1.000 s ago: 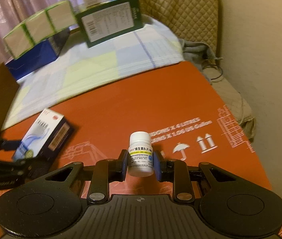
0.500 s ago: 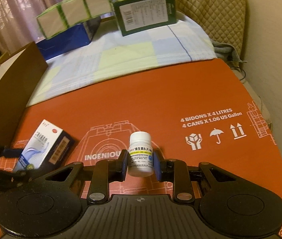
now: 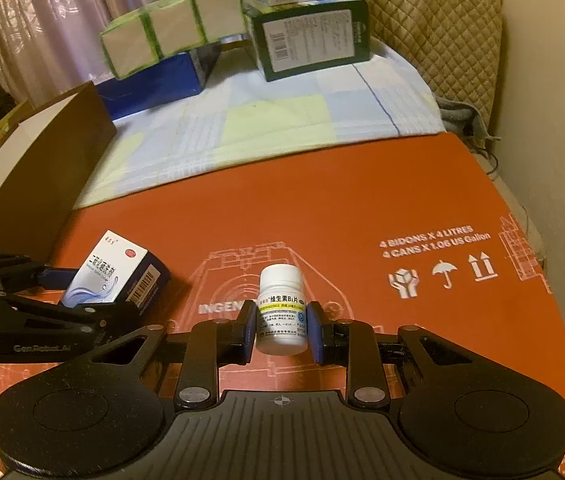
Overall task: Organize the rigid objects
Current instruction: 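Carry the pill bottle with the right gripper while the left gripper carries the blue box to the cardboard box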
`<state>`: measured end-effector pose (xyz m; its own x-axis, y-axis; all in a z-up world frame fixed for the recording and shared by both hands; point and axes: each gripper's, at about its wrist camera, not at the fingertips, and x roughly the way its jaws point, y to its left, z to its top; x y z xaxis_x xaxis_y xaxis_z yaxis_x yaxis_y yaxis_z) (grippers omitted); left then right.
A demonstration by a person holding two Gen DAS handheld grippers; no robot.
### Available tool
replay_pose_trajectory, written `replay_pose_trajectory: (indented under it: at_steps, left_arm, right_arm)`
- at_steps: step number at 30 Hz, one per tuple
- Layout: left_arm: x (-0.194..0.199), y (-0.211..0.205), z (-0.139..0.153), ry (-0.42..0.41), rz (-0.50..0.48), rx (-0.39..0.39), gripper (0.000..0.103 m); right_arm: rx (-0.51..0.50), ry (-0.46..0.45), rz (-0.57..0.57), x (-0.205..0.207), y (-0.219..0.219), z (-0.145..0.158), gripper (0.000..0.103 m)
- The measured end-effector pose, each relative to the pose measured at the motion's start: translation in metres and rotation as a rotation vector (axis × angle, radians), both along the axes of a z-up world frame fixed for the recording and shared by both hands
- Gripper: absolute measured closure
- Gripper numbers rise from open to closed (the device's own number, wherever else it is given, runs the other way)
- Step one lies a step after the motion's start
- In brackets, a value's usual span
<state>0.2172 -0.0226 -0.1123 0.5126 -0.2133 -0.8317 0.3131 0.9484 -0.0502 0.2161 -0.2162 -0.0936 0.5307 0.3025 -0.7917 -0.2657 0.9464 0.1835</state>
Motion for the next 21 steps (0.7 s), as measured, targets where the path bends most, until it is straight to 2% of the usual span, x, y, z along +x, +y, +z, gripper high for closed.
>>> replay_pose_trajectory:
  at_steps: [8, 16, 21]
  left_arm:
    - [-0.026, 0.056, 0.055, -0.093, 0.124, -0.066, 0.042]
    - [-0.047, 0.134, 0.106, -0.179, 0.317, -0.075, 0.042]
    - [-0.049, 0.189, 0.125, -0.227, 0.417, -0.043, 0.042]
  right_arm:
    - [0.061, -0.038, 0.115, -0.002, 0.046, 0.021, 0.079]
    - [0.169, -0.098, 0.303, -0.006, 0.127, 0.054, 0.079]
    - [0.228, -0.121, 0.406, -0.007, 0.183, 0.070, 0.079]
